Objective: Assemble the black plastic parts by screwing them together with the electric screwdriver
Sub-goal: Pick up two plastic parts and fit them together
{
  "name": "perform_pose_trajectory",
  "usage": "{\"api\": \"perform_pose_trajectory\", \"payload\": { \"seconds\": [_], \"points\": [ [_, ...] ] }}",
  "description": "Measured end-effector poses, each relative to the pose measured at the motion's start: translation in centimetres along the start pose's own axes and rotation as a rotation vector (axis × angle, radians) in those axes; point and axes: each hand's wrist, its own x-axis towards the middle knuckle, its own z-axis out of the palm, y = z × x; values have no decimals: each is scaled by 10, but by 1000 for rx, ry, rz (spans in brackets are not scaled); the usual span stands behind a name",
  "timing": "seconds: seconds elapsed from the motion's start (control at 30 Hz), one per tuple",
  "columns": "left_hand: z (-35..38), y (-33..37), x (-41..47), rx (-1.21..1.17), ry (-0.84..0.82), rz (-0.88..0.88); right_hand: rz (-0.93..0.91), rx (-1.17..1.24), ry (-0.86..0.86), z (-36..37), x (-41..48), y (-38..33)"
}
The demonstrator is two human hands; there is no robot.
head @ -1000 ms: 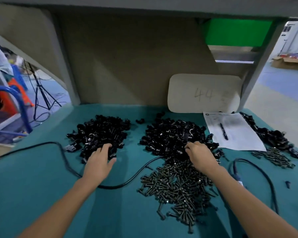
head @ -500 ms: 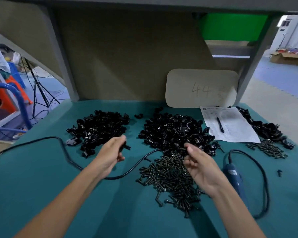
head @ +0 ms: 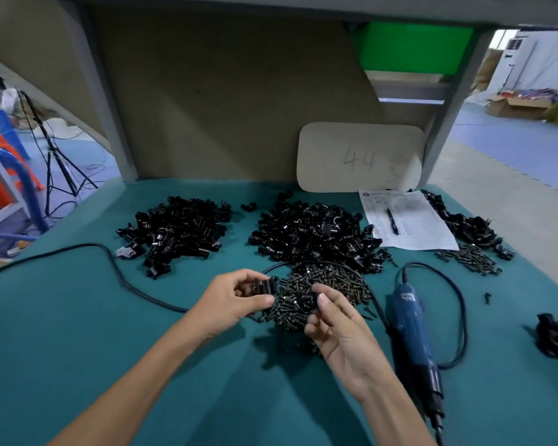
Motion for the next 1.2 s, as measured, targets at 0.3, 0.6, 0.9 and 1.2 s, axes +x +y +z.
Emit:
{"api": "perform_pose_trajectory", "payload": {
  "seconds": [0.3,0.6,0.9,1.2],
  "points": [
    [30,-19,-18,127,-104,34,10,4,-14,4,-3,21],
    [38,-14,-27,58,-208,162,-126,-469,-47,7,-12,14],
    [42,-7,-33,2,-130,210,-111,-349,-95,10,-18,11],
    [42,0,-37,-92,-107,248,-126,-319,-120,9,-20,7]
  ]
}}
